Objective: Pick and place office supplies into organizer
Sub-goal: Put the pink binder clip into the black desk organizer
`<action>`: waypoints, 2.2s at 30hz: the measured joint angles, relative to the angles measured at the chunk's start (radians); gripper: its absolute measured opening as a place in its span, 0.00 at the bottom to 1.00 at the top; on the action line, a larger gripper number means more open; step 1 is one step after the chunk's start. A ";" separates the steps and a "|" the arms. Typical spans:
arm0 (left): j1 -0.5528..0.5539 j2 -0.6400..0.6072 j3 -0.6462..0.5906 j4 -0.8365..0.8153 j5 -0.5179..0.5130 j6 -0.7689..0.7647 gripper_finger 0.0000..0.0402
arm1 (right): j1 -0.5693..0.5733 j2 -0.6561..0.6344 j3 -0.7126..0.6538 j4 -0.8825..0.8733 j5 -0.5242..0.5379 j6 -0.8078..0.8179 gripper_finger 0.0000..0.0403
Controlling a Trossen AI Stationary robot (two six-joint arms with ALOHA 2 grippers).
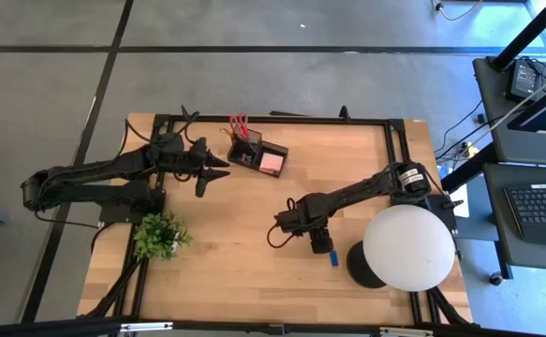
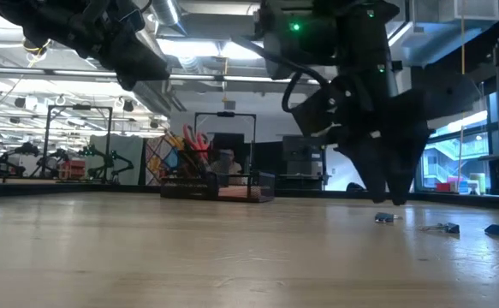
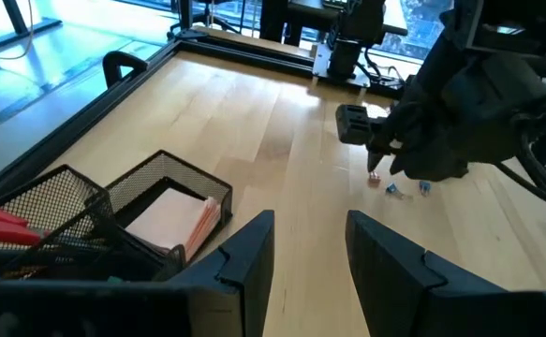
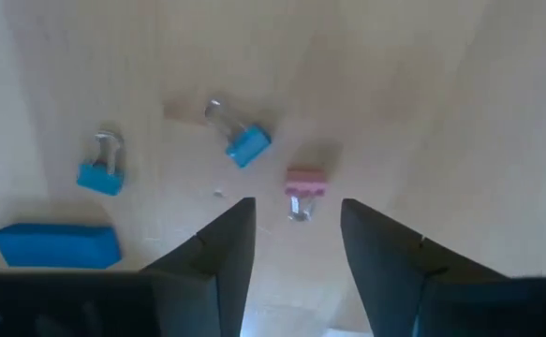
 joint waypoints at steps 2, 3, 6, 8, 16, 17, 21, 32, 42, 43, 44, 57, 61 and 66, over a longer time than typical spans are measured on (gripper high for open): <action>0.000 0.000 0.000 -0.002 0.000 0.000 0.32 | 0.000 0.000 -0.009 0.005 -0.016 -0.002 0.40; 0.000 0.000 0.000 -0.004 0.000 0.000 0.32 | 0.000 0.000 -0.017 0.010 -0.016 -0.004 0.40; 0.000 0.000 0.000 -0.004 0.000 0.000 0.32 | 0.000 0.000 -0.038 0.051 -0.018 -0.004 0.40; 0.000 0.000 0.000 -0.004 0.000 0.000 0.32 | 0.000 0.000 -0.040 0.065 -0.019 -0.004 0.40; 0.000 0.000 0.000 -0.004 0.000 0.000 0.32 | -0.002 0.001 -0.041 0.125 -0.015 -0.022 0.40; 0.000 0.000 0.000 -0.004 0.000 0.000 0.32 | -0.002 0.002 -0.041 0.125 -0.011 -0.025 0.40; 0.000 0.000 0.000 -0.003 0.000 -0.001 0.32 | -0.002 0.004 -0.041 0.113 -0.007 -0.029 0.40; 0.000 0.000 0.000 -0.003 0.000 -0.001 0.32 | -0.002 0.004 -0.041 0.089 -0.005 -0.027 0.40; 0.000 0.000 0.000 -0.003 0.000 -0.001 0.32 | -0.002 -0.007 -0.131 0.160 -0.005 -0.021 0.40; 0.000 0.000 0.000 -0.003 0.000 -0.001 0.32 | -0.002 -0.007 -0.132 0.160 -0.005 -0.022 0.40; 0.000 0.000 0.000 -0.003 0.000 0.000 0.32 | -0.002 -0.007 -0.132 0.162 -0.005 -0.023 0.39; 0.000 0.000 0.000 -0.002 0.000 0.000 0.32 | -0.007 -0.006 -0.134 0.163 -0.003 -0.050 0.19; 0.000 0.000 0.000 -0.002 -0.001 0.000 0.32 | -0.006 -0.006 -0.134 0.162 -0.004 -0.046 0.16; 0.000 0.000 0.000 -0.003 -0.001 0.000 0.32 | -0.006 -0.006 -0.134 0.162 0.002 -0.022 0.15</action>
